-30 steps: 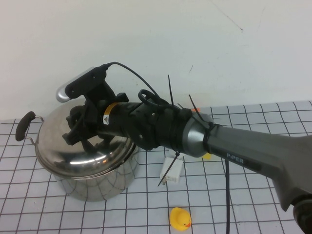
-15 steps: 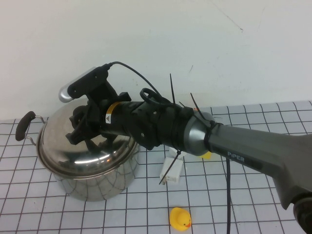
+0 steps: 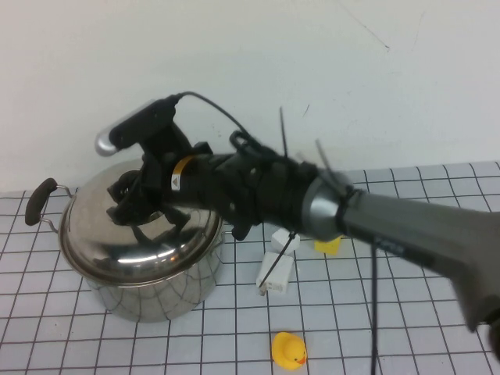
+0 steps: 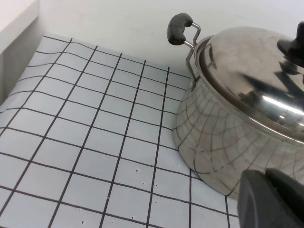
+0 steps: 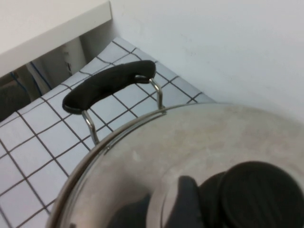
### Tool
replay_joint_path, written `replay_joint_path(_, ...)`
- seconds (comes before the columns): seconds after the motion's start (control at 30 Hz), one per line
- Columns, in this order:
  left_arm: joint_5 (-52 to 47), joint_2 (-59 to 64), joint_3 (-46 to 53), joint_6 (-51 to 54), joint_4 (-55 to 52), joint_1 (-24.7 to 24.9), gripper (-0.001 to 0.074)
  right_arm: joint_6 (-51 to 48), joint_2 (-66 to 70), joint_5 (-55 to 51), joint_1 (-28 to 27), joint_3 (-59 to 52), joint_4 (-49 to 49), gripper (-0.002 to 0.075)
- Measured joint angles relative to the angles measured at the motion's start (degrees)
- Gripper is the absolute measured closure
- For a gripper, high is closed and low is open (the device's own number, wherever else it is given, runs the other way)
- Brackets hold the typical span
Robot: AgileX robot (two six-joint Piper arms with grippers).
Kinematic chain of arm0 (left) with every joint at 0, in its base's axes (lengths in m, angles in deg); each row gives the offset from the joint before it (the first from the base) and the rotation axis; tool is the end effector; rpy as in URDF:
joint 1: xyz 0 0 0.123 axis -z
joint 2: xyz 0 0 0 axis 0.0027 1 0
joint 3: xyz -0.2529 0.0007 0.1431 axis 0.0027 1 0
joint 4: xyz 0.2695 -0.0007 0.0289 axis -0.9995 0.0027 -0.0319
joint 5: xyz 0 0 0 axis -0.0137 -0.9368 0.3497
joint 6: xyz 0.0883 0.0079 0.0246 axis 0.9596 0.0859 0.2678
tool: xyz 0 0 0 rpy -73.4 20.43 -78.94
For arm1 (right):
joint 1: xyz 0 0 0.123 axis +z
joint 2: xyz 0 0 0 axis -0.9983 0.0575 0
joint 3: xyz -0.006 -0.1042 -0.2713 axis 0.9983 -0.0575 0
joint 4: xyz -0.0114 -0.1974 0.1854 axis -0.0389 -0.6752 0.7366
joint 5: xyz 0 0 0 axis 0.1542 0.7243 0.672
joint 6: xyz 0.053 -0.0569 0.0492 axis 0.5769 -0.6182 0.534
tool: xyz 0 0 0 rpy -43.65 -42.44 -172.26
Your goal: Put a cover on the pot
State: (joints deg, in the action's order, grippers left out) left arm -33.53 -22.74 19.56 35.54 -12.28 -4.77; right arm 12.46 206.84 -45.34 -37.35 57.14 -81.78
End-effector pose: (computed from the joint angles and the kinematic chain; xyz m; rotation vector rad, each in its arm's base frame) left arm 0.0683 0.0013 0.1792 -0.3501 1.7812 -0.2287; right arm 0.3668 0.4278 0.2194 -0.8761 1.8421 0.5371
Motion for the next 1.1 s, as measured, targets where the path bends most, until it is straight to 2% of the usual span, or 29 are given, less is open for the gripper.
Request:
replay_joint_path(0.07,0.0,0.0,0.0,0.0,0.0,0.0,0.0738,0.9,-2.3,-2.6,-0.1,0.0,0.0,0.0196)
replay_joint_path(0.13,0.0,0.0,0.0,0.0,0.0,0.0,0.0738,2.1,-5.8,-5.7,-0.1,-0.3,-1.1,0.0235)
replay_joint_path(0.23,0.0,0.0,0.0,0.0,0.0,0.0,0.0738,3.1,-14.3,-9.6,0.0,-3.1,-5.1,0.0360)
replay_joint_path(0.4,0.0,0.0,0.0,0.0,0.0,0.0,0.0738,3.1,-29.9,-9.9,1.6,-15.3,-9.2,0.0596)
replay_joint_path(0.5,0.0,0.0,0.0,0.0,0.0,0.0,0.0738,3.1,-38.0,-10.0,1.7,-24.0,-10.1,0.0685)
replay_joint_path(0.6,0.0,0.0,0.0,0.0,0.0,0.0,0.0738,3.1,-45.7,-10.9,1.7,-30.8,-10.3,0.0716)
replay_joint_path(0.9,0.0,0.0,0.0,0.0,0.0,0.0,0.0738,3.1,-66.4,-21.3,1.7,-45.6,-10.6,0.0727)
replay_joint_path(1.1,0.0,0.0,0.0,0.0,0.0,0.0,0.0738,3.4,-76.8,-17.2,1.7,-56.9,-19.1,0.0728)
